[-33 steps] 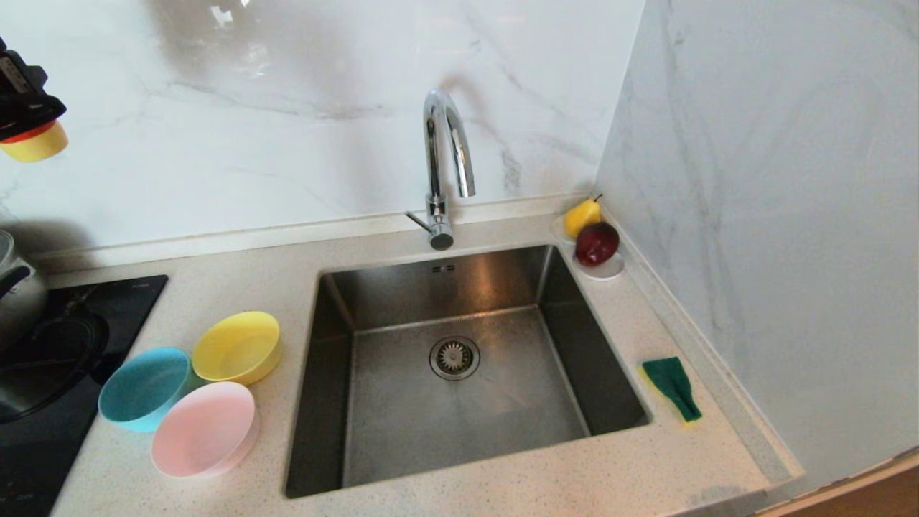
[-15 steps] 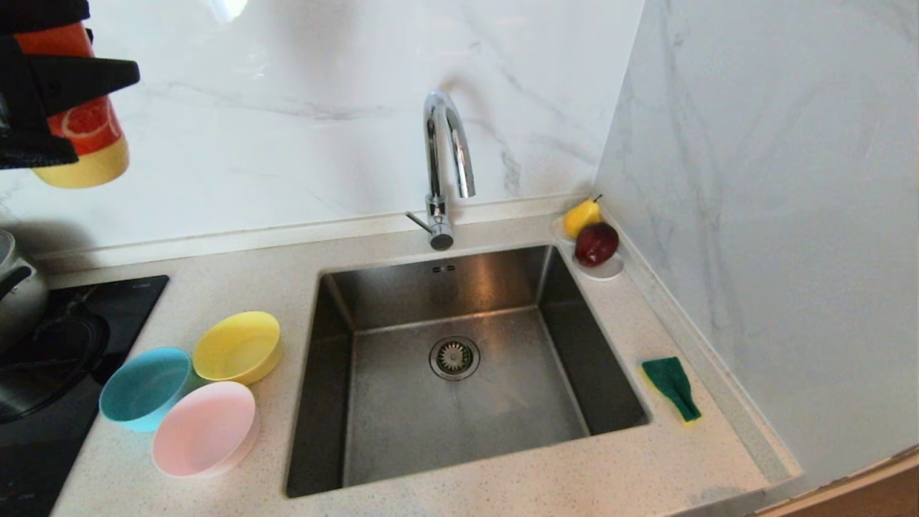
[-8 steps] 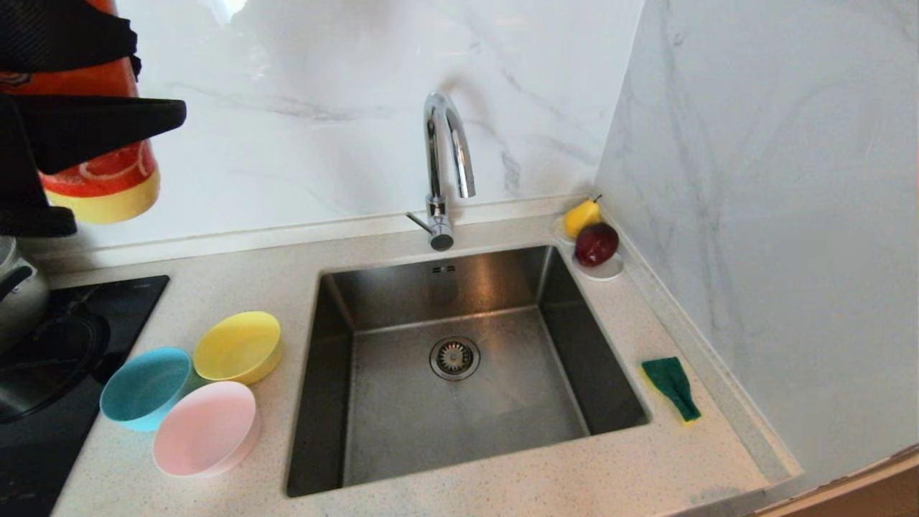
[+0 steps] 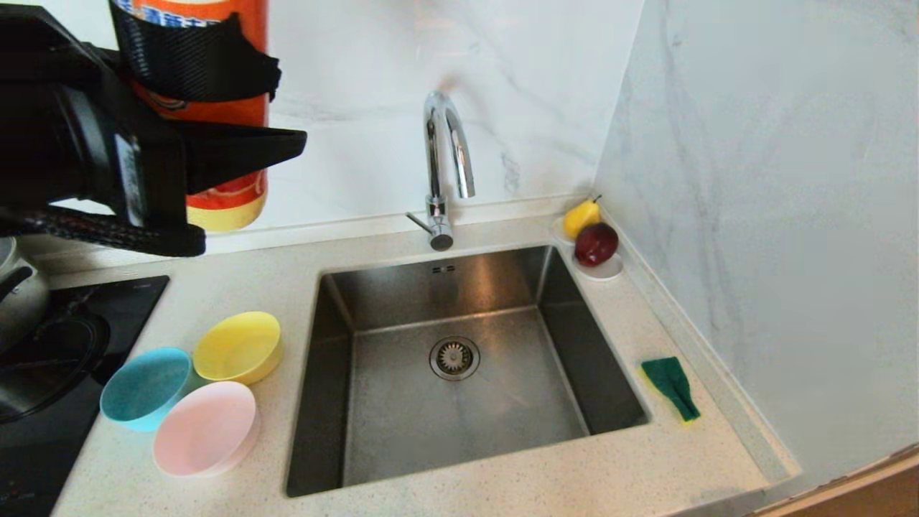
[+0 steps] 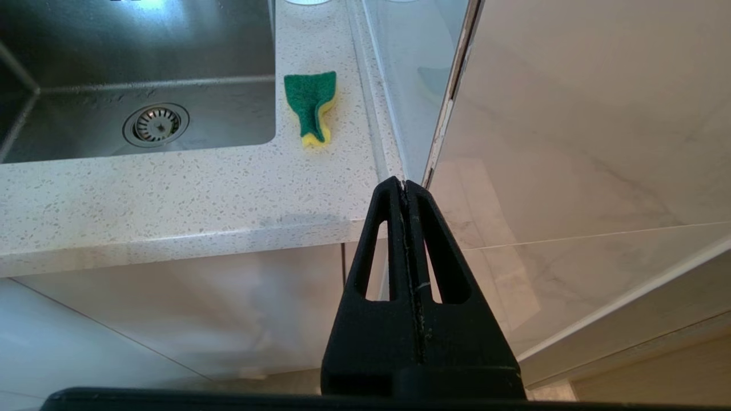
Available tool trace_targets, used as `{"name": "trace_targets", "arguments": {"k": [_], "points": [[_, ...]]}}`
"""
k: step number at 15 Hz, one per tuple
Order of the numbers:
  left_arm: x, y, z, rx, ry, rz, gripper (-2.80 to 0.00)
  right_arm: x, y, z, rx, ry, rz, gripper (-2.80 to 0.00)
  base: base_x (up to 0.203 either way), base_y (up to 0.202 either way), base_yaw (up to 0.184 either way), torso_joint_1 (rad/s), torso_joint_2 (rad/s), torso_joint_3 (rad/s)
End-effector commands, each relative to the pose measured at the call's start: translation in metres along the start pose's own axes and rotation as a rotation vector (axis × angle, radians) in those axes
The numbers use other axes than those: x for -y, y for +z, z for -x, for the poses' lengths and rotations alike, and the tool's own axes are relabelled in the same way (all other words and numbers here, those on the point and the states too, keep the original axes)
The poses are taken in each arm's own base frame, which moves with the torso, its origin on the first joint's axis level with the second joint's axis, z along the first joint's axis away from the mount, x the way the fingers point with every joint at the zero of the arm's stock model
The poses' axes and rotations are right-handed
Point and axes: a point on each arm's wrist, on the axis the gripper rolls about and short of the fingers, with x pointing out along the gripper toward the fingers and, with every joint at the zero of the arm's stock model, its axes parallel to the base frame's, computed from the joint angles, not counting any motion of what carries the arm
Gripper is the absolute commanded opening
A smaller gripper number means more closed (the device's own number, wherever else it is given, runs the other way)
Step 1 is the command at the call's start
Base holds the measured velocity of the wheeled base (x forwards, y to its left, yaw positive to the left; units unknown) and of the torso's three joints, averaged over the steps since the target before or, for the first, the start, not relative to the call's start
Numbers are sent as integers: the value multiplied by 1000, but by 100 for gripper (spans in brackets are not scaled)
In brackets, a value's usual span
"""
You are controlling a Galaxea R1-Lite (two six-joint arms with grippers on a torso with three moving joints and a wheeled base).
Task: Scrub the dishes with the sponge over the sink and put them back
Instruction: Squeeze it onto the sponge
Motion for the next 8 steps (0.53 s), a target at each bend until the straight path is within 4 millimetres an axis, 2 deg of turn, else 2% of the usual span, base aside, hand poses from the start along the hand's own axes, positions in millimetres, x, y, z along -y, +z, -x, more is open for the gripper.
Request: {"name": "trace_targets", "arguments": {"k": [1, 6, 8], "points": [[10, -2, -20, -32, -30, -13, -280, 0, 0, 0, 0, 3, 0, -280, 0, 0, 0, 0, 0, 0], [27, 20, -46, 4, -70, -17, -280, 0, 0, 0, 0, 1, 0, -280, 0, 0, 0, 0, 0, 0], [39, 23, -59, -8, -73, -26, -280, 0, 0, 0, 0, 3, 0, -280, 0, 0, 0, 0, 0, 0]]}}
